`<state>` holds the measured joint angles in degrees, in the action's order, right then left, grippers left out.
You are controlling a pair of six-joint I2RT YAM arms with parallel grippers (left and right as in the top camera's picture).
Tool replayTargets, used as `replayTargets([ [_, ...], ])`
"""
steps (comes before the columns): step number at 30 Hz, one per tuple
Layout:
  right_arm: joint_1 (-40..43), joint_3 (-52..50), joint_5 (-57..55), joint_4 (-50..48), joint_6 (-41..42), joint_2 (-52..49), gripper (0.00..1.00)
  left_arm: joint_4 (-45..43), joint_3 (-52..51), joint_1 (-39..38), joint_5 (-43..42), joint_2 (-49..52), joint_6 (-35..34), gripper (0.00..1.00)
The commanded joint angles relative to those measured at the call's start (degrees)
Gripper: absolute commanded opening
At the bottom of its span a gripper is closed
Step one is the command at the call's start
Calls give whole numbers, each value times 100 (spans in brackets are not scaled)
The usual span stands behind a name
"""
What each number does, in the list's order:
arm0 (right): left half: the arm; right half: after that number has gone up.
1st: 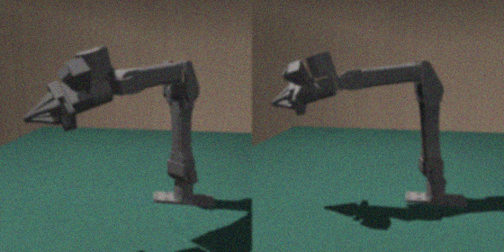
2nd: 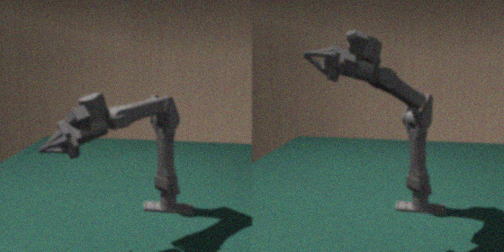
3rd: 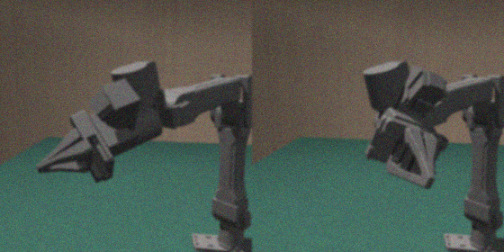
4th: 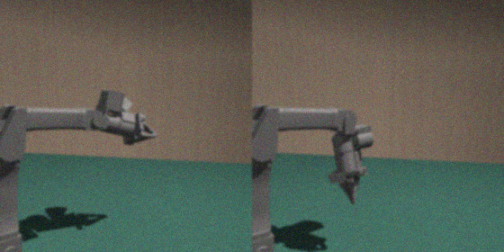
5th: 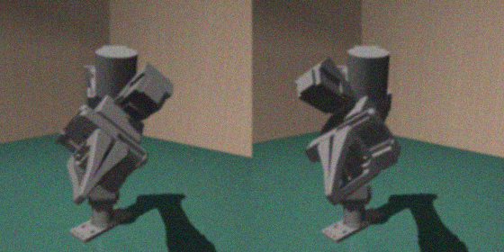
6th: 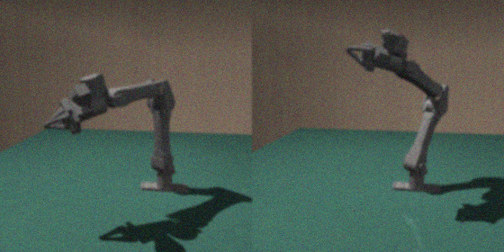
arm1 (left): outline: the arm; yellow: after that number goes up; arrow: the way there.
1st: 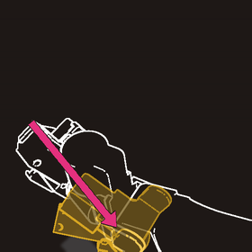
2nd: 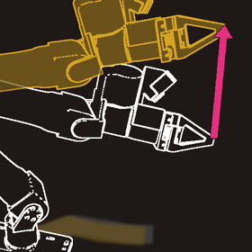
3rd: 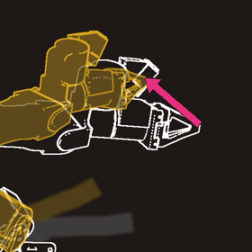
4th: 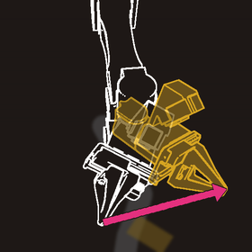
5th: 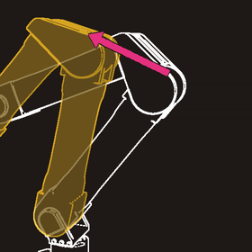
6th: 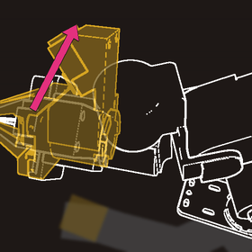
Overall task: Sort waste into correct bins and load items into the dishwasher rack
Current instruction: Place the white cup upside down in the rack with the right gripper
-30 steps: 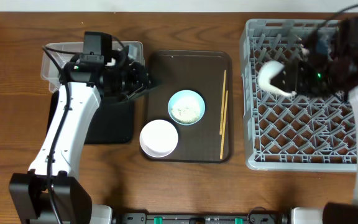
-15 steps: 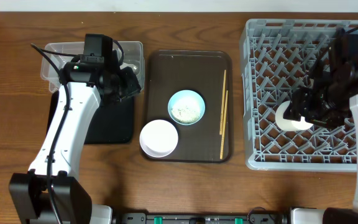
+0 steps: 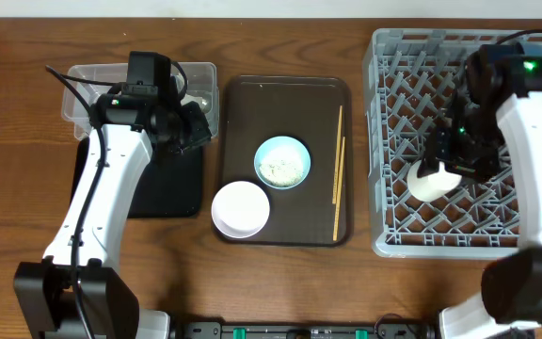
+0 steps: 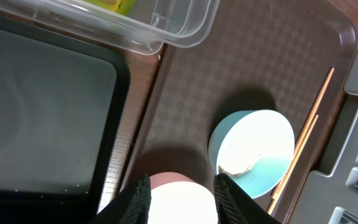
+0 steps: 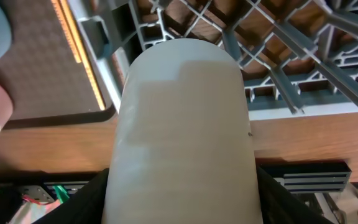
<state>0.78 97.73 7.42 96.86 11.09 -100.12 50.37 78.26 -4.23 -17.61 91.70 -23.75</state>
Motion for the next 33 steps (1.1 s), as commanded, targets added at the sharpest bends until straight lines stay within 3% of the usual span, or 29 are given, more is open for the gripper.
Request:
replayTargets([
  [1, -166, -2, -57, -11, -90, -254, 49, 20, -42, -9, 76, -74, 79, 37],
  [19, -595, -330, -400, -457, 2, -1049, 53, 173, -42, -9, 76, -74, 79, 37],
  [20, -595, -356, -400, -483, 2, -1049, 56, 168, -42, -9, 76, -74, 79, 37],
  [23, -595, -385, -400, -487, 2, -1049, 85, 168, -42, -9, 76, -74, 76, 37],
  [25, -601, -382, -407, -494, 0, -1047, 94, 170, -42, -9, 76, -74, 76, 37],
  [27, -599, -382, -415, -520, 4, -1047, 99, 168, -42, -9, 74, -74, 76, 38],
  [33, -601, 107, -396, -522, 111, -986, 99, 168, -42, -7, 76, -74, 76, 38],
])
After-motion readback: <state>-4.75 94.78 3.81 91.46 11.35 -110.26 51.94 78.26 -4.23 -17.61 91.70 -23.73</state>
